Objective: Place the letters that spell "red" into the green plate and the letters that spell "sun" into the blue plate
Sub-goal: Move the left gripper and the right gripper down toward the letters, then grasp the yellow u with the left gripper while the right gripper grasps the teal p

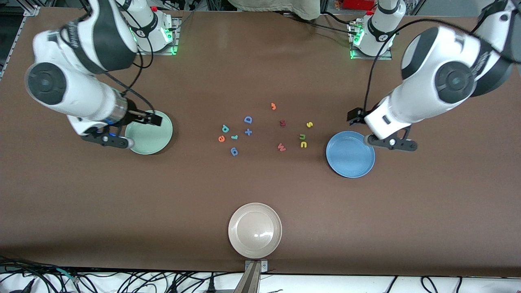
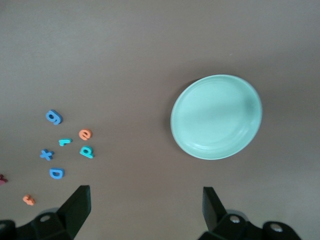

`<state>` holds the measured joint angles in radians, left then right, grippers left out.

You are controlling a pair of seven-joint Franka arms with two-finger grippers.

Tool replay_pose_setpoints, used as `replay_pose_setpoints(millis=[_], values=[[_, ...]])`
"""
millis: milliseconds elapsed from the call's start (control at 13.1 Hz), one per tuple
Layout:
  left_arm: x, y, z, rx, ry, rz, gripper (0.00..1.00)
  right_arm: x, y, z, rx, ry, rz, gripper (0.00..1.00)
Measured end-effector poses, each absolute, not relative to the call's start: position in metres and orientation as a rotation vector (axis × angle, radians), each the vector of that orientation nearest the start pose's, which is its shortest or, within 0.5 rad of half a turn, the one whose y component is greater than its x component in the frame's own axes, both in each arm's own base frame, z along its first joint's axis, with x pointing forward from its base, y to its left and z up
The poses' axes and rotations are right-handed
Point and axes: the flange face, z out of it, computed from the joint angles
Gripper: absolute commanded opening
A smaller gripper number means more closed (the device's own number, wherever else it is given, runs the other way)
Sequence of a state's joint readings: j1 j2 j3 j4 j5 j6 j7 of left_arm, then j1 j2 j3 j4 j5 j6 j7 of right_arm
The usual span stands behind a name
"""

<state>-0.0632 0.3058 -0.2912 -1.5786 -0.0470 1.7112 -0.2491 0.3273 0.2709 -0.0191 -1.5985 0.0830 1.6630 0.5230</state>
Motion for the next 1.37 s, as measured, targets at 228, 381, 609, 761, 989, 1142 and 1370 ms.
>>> replay_pose_setpoints(millis=[228,381,609,761,989,1142,1370], values=[[0.600,-0.249,0.408,-3.215,0.064,0.312,1.00,0.579,0.256,0.424,-3.128,0.476,0.350,0.99],[0.599,-0.260,0.367,-3.229,0.026,0.286,1.00,0.569,0.297,0.393,-3.142,0.563,0.365,0.99],[0.574,-0.277,0.296,-3.252,-0.088,0.206,1.00,0.555,0.335,0.348,-3.169,0.595,0.406,0.99],[0.553,-0.301,0.265,-3.251,-0.116,0.202,1.00,0.552,0.344,0.323,-3.135,0.612,0.451,0.99],[0.539,-0.325,0.230,-3.199,-0.039,0.136,1.00,0.543,0.343,0.288,-3.093,0.645,0.458,0.98],[0.539,-0.324,0.215,-3.183,-0.046,0.136,1.00,0.532,0.344,0.265,-3.086,0.629,0.430,0.98],[0.539,-0.329,0.203,-3.203,-0.088,0.112,1.00,0.510,0.344,0.230,-3.088,0.532,0.381,0.96]])
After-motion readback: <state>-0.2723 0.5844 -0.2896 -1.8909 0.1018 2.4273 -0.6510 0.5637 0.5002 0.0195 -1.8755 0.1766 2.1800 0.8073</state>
